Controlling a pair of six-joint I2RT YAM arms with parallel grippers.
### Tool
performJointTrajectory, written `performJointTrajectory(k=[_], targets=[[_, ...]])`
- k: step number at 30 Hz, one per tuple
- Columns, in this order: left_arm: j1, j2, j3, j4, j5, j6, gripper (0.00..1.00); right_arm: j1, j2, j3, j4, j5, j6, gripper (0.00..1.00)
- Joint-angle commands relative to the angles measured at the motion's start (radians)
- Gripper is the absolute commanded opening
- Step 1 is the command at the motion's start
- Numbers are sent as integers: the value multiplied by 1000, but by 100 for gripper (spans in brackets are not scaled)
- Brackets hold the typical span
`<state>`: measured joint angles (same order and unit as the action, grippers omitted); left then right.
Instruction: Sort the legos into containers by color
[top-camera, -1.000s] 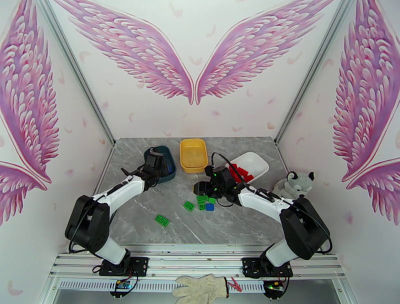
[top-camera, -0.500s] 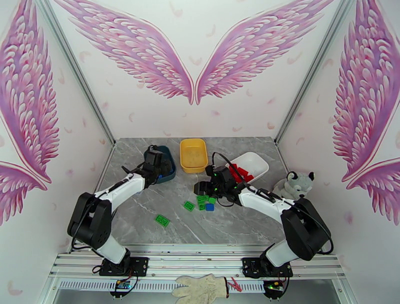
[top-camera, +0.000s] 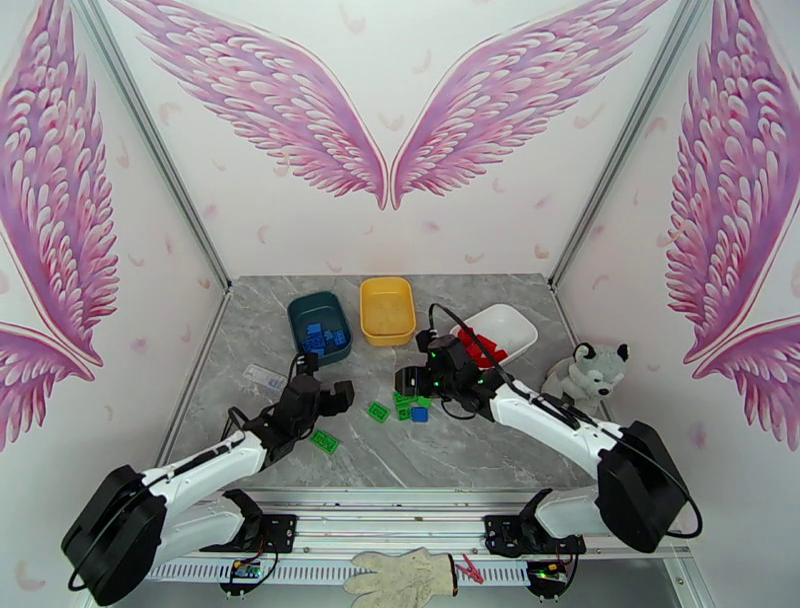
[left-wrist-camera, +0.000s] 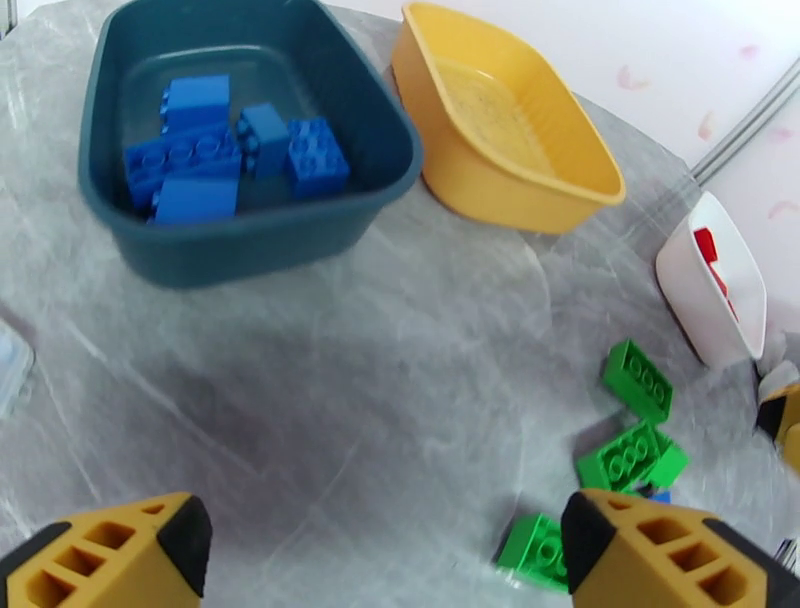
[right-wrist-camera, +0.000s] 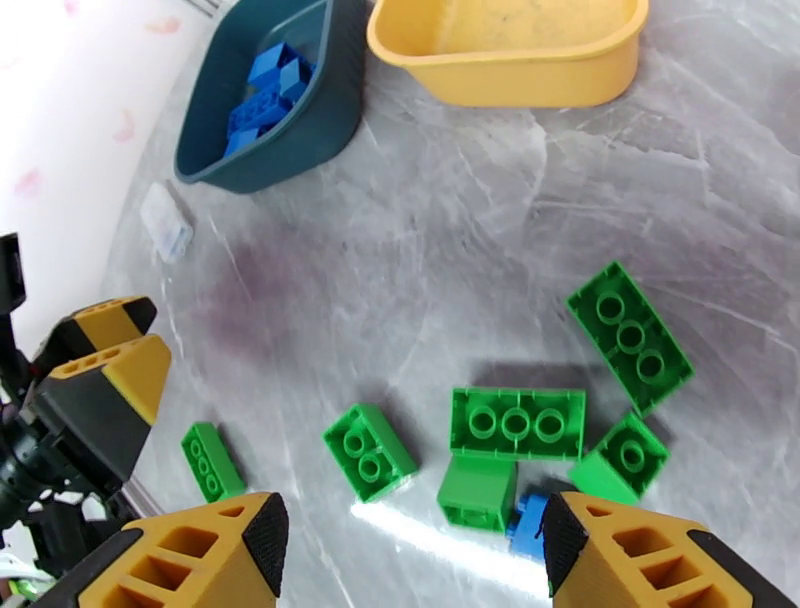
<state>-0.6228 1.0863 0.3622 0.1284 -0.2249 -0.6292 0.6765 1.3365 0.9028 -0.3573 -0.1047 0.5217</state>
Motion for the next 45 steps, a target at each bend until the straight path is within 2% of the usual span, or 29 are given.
performJointTrajectory(k=[1,7,11,17,29,34,45], targets=[[-22,-86,-35,36,21,-21,99,51,-75,-38,-184,134,-61,77],[-59,-207,-53,-4,70,-10,99,79,-116,-150,-209,172,-11,75],[-110,-227,-39,-45,52,5,99,122,-1,-138,-178,203,24,72],[-118,-227,38,-106,44,24,99,185,188,-49,-188,312,51,73],[-124,-170,191,-102,33,94,99,195,381,3,-94,383,71,73],[-122,-150,172,-74,21,97,99,194,428,47,-96,404,77,70],[-86,-148,137,-59,42,86,99,186,423,51,-98,456,87,52]])
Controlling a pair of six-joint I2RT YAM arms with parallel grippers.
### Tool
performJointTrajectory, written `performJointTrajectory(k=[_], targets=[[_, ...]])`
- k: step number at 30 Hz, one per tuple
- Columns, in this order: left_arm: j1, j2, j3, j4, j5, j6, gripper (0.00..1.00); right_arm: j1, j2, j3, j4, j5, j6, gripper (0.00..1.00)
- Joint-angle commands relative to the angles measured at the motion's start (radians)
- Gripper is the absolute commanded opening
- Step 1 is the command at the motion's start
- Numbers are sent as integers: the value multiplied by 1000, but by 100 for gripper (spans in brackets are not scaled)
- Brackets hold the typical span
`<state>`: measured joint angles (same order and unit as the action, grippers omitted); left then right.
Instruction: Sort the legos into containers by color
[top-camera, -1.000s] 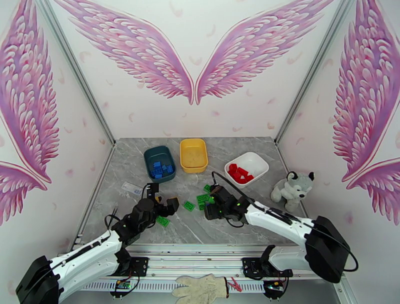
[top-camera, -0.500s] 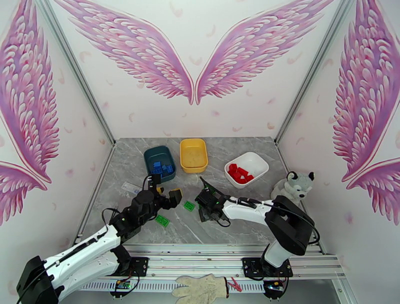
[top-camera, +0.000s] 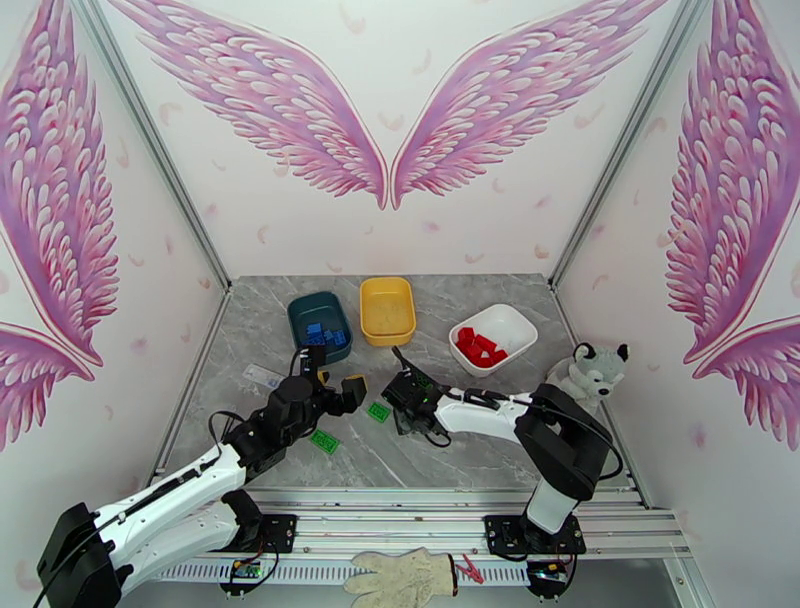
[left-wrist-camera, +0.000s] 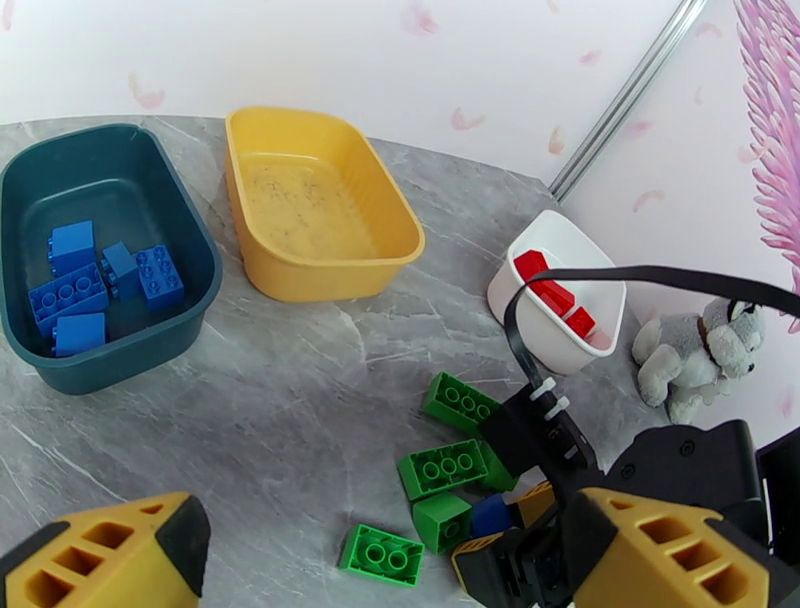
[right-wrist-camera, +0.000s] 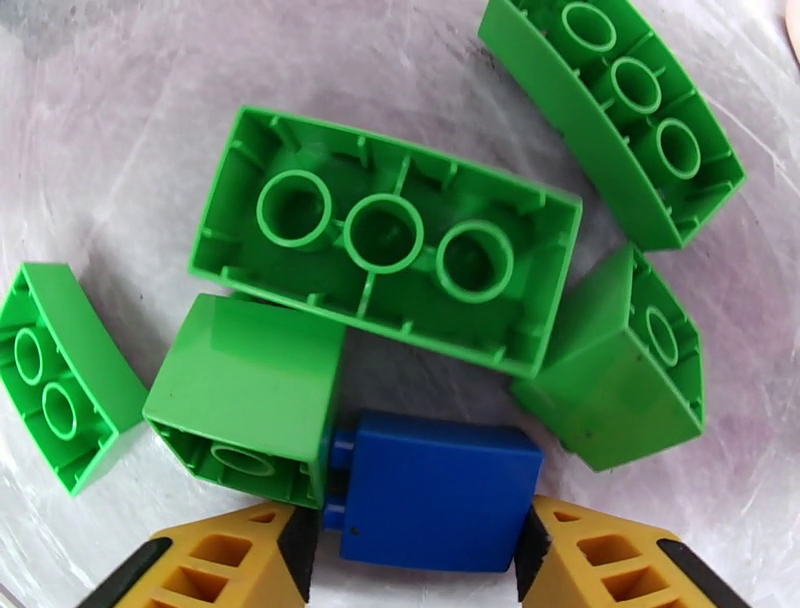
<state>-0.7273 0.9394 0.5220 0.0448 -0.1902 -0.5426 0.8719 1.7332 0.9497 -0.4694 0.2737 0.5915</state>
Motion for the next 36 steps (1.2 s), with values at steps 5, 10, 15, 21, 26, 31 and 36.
performJointTrajectory(k=[5,10,15,21,26,31,36], targets=[[69,22,-84,118,60,-47,99,-19,8,-3,19,87,14,43],[100,38,-66,117,140,-72,99,-19,-64,-28,21,73,15,37],[101,18,18,19,168,-50,99,-17,-171,-61,4,51,18,34],[145,-97,-123,133,106,-122,99,-15,-280,-34,-19,-13,11,33],[244,-134,-223,241,153,-225,99,-14,-218,98,12,-69,-9,35],[324,-140,-294,305,157,-291,99,-15,-48,298,57,-132,-21,35],[423,-182,-360,331,196,-356,99,-15,172,561,57,-190,-32,34]])
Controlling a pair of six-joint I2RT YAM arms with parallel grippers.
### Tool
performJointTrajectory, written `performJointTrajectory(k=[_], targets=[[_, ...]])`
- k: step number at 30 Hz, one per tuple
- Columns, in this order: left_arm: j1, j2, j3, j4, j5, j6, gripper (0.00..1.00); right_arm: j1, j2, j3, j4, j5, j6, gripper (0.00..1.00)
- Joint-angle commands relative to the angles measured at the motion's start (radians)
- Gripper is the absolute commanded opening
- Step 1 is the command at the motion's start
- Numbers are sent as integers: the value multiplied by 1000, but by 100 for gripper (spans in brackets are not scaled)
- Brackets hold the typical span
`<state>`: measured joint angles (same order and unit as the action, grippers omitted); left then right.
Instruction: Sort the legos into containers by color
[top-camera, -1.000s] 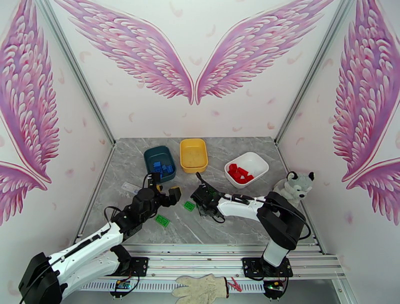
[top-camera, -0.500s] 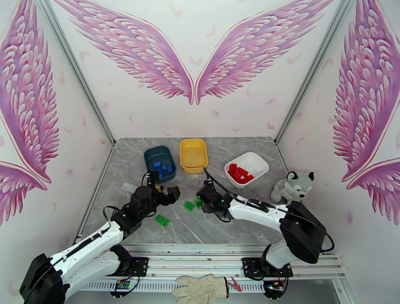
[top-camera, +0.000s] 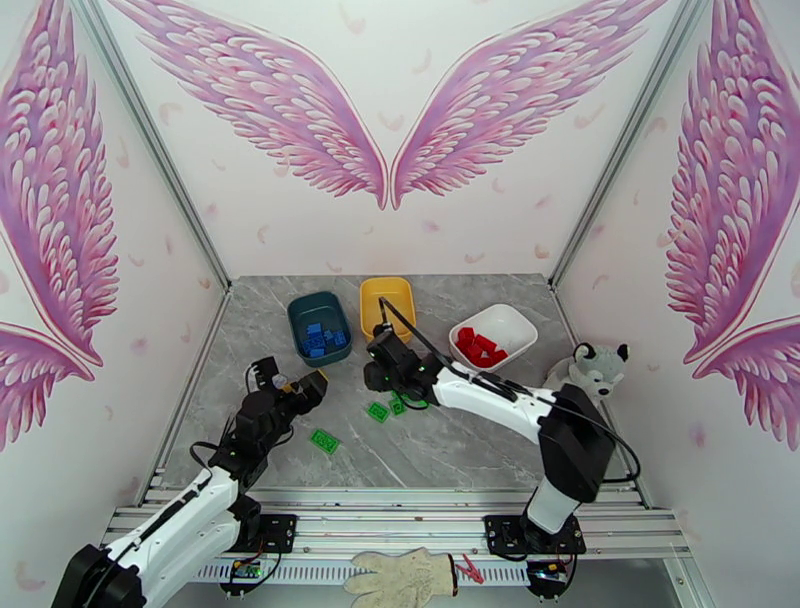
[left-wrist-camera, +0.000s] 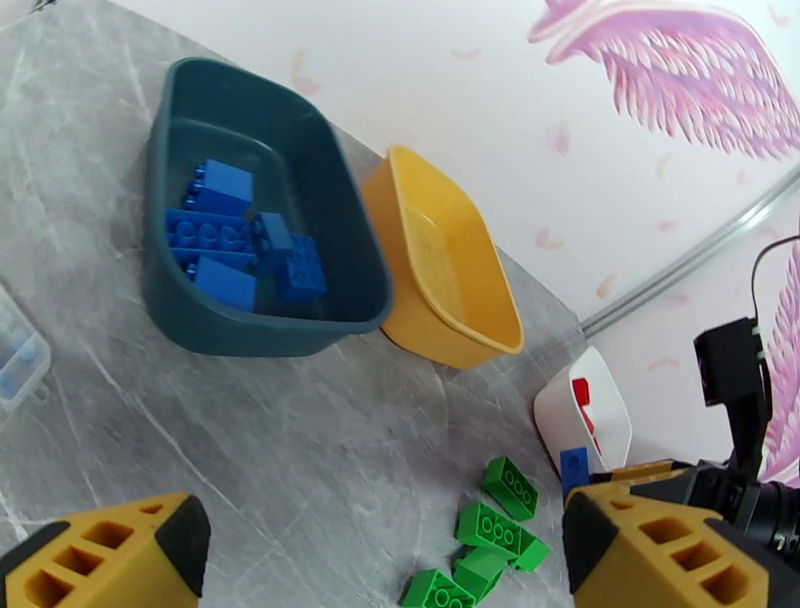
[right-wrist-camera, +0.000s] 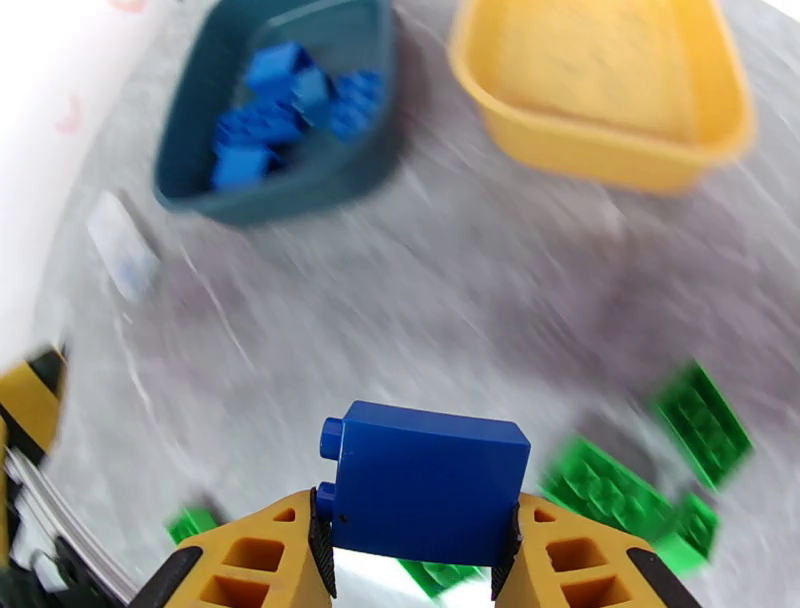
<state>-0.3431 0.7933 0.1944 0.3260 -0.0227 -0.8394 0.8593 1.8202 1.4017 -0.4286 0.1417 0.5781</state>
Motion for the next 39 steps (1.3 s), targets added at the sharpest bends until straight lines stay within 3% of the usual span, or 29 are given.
performJointTrajectory(k=[1,10,14,18,22,28,33,39], targets=[[58,-49,-44,50,33,-69,99,-3,119,154,17,-66,-20,34],[231,-212,-102,-52,136,-113,99,-15,421,570,-29,-100,-44,39],[270,-267,-111,-93,173,-121,99,-29,511,726,-85,-118,-46,58],[280,-284,-109,-111,196,-116,99,-30,494,740,-99,-119,-70,70],[280,-283,-110,-114,201,-113,99,-27,395,599,-44,-141,-82,73],[282,-284,-108,-108,202,-119,99,5,156,206,89,-163,-115,73],[282,-282,-107,-93,198,-129,99,64,-38,-130,193,-157,-158,83],[280,-268,-107,-53,192,-148,99,202,-70,-286,214,-120,-228,82]])
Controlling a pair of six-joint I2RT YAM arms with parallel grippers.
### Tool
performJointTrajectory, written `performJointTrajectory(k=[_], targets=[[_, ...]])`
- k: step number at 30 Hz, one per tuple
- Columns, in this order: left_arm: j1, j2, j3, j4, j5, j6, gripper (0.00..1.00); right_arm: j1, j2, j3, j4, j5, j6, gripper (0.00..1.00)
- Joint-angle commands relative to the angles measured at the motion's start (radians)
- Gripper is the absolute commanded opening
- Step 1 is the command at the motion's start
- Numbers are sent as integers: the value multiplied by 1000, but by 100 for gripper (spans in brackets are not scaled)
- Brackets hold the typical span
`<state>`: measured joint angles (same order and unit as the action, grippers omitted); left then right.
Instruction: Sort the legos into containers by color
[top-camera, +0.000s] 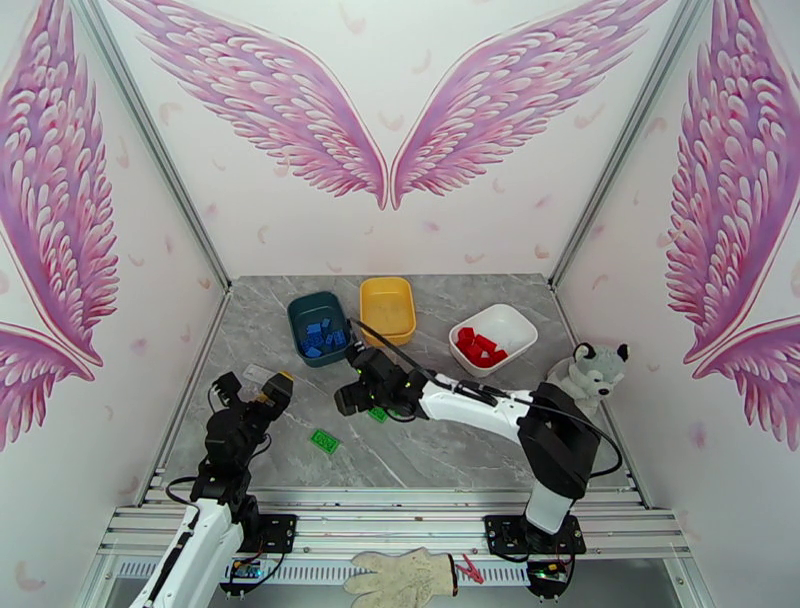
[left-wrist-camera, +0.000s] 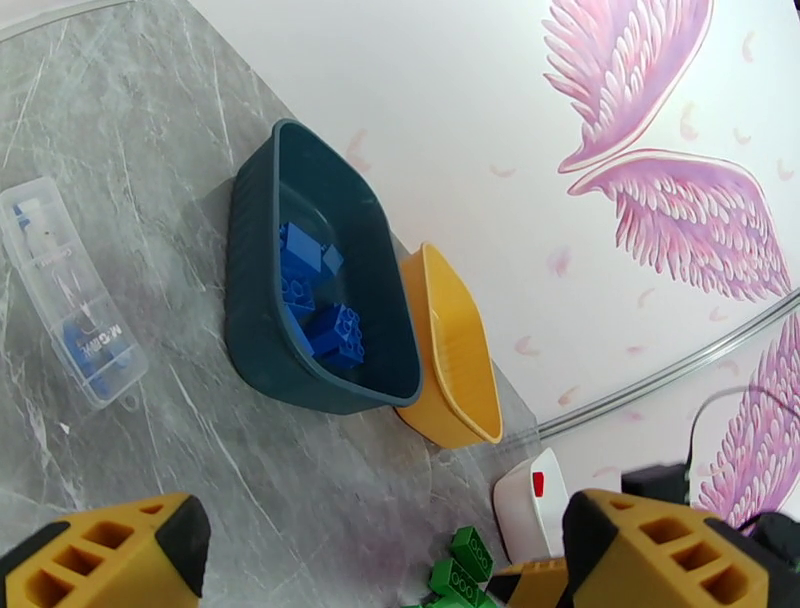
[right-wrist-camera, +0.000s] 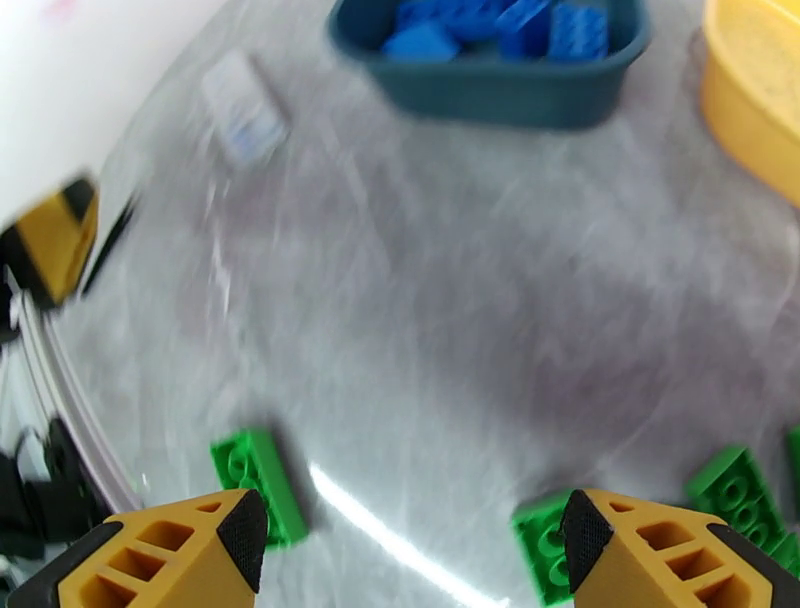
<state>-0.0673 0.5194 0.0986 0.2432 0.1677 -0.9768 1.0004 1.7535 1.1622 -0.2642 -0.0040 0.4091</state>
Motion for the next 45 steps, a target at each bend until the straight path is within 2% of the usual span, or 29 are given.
performJointTrajectory(k=[1,9,18,26,38,41,45], targets=[[4,15,-10,39,3,-13,99,83,6,-55,56,43,-68,82],[16,151,7,142,13,-6,99,195,200,39,59,108,-94,77],[107,243,-8,235,90,-40,99,213,310,110,63,140,-90,71],[152,250,-22,246,115,-53,99,214,369,169,19,216,-90,53],[157,250,-14,255,155,-40,99,183,212,23,90,260,-47,31],[111,253,18,234,157,-5,99,141,150,-14,102,248,-34,28],[-4,270,51,217,83,51,99,58,88,-27,83,239,3,27]])
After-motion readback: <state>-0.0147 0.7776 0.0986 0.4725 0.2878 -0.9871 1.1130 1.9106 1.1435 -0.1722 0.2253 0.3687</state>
